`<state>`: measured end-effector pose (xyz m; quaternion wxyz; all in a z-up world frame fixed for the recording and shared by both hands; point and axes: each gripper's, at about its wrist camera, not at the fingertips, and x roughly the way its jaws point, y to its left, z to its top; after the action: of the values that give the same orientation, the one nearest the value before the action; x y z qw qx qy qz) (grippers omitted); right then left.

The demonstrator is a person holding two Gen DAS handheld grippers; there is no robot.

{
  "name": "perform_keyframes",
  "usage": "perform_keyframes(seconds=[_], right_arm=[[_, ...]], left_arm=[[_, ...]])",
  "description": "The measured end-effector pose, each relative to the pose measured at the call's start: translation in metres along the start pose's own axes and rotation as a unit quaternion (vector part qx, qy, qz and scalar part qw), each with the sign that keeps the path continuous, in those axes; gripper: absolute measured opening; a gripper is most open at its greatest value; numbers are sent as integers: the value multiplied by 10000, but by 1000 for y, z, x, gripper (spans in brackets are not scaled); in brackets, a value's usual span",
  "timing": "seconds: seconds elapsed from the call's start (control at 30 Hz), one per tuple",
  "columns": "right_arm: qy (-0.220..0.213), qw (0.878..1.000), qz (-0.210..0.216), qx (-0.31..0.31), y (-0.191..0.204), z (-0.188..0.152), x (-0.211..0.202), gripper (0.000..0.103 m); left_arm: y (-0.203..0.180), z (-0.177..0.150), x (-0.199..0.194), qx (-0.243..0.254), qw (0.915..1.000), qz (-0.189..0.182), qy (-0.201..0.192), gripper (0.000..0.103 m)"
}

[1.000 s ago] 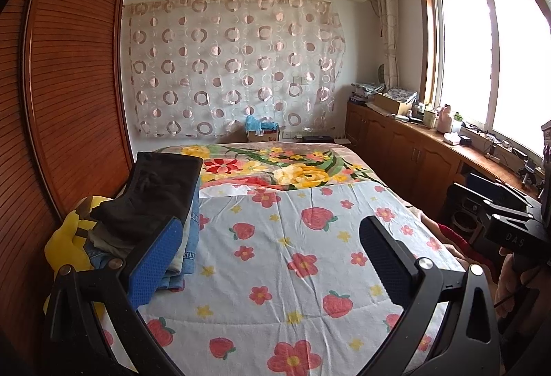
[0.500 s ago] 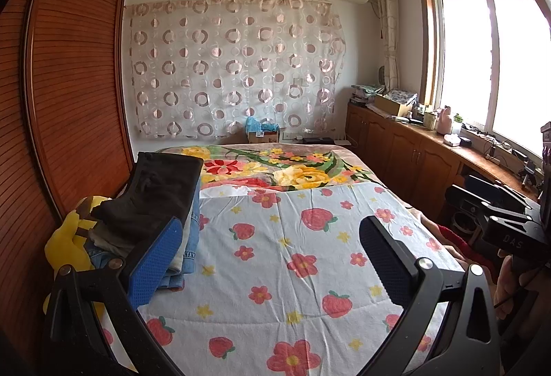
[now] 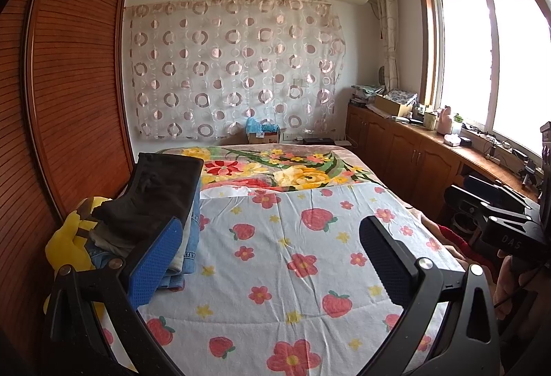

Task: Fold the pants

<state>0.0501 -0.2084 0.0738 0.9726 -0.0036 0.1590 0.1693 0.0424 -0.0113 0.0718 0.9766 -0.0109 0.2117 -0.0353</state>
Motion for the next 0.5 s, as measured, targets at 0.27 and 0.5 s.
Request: perform_keyframes(seconds=[0.27,0.5], right_arm=[[-2,10000,-2,-4,0,0,0,72],[1,10000,4,-1,-1,0,0,72]], left_arm=[[1,-1,0,3,10000,-2,3,103],[1,-1,1,-3,10000,-7,2,103]])
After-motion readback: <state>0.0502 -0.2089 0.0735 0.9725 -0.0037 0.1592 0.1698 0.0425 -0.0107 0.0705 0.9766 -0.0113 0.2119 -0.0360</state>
